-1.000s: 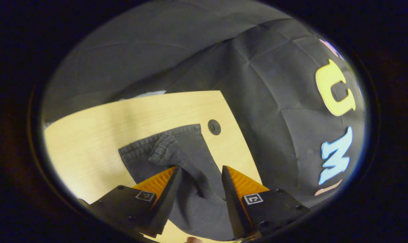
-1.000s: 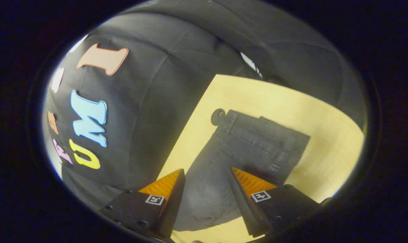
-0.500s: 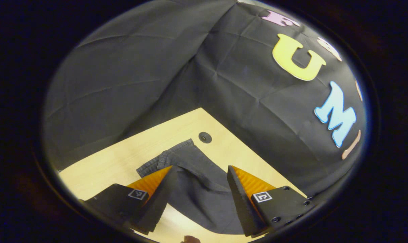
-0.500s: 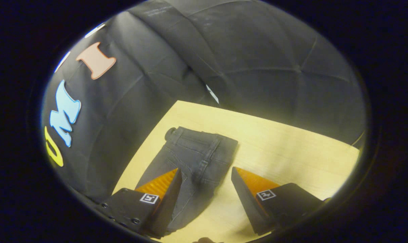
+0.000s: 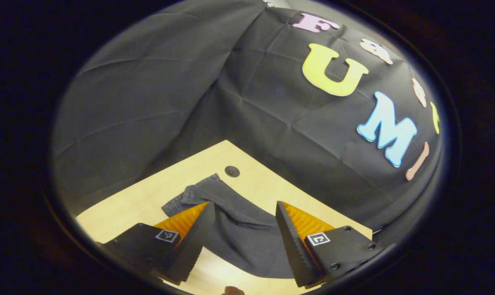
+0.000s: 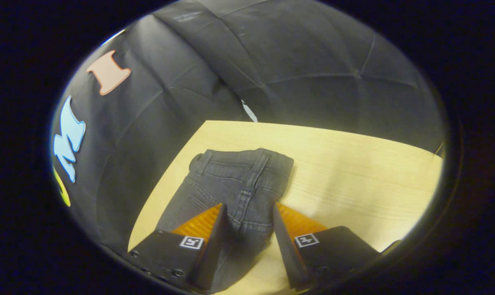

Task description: Grasp the waist and the cuffs of the jeans and fold them to make the two legs overlap; first hold the waist and fold one-third of the jeans toward the cuffs, then hold the cuffs and fold the remaining one-third in the same direction to finish folding.

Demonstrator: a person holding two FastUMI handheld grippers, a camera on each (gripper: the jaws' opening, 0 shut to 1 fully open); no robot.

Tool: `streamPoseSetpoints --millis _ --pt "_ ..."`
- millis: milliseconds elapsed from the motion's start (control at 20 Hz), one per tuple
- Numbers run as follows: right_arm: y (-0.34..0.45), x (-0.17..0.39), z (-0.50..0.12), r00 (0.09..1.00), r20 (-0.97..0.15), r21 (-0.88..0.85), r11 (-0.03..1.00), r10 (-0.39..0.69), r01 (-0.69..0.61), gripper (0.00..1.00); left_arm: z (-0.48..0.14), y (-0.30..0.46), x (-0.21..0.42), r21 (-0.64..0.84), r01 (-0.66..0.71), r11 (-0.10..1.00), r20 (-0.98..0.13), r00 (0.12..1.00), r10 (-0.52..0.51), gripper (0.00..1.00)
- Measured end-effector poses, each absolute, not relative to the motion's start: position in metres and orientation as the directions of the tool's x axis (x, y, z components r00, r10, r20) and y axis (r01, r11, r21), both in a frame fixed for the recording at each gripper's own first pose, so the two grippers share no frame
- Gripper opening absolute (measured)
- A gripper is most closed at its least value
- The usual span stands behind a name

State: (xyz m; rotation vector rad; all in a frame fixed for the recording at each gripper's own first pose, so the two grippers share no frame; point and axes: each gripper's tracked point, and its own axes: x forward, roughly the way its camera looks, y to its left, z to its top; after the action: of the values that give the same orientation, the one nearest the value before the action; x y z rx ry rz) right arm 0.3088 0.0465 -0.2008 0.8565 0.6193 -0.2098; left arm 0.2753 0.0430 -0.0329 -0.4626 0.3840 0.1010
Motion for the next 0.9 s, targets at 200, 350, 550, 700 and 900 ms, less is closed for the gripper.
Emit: streamPoseSetpoints --millis 200,350,550,700,900 --pt "0.048 0.311 -0.187 0.838 -0.542 0.631 0.69 0.065 0.355 0.18 -0.035 0.039 0.268 -0.42 -0.175 0.891 -0.379 0.925 0.003 0.98" --pt "0.048 0.313 -0.182 0.853 -0.519 0.576 0.761 0.057 0.299 0.13 -0.031 0.032 0.262 -0.423 -0.162 0.891 -0.387 0.922 -0.016 0.98" --pt "0.035 0.309 -0.16 0.88 -0.473 0.549 0.793 0.034 0.264 0.12 -0.028 0.029 0.254 -0.432 -0.153 0.889 -0.385 0.923 -0.028 0.98" --pt "0.021 0.302 -0.134 0.906 -0.424 0.532 0.81 0.001 0.248 0.12 -0.03 0.022 0.243 -0.412 -0.138 0.901 -0.383 0.923 -0.034 0.98" --pt "-0.001 0.288 -0.095 0.941 -0.334 0.477 0.852 -0.051 0.216 0.12 -0.02 0.011 0.227 -0.37 -0.084 0.925 -0.31 0.95 -0.038 0.98"
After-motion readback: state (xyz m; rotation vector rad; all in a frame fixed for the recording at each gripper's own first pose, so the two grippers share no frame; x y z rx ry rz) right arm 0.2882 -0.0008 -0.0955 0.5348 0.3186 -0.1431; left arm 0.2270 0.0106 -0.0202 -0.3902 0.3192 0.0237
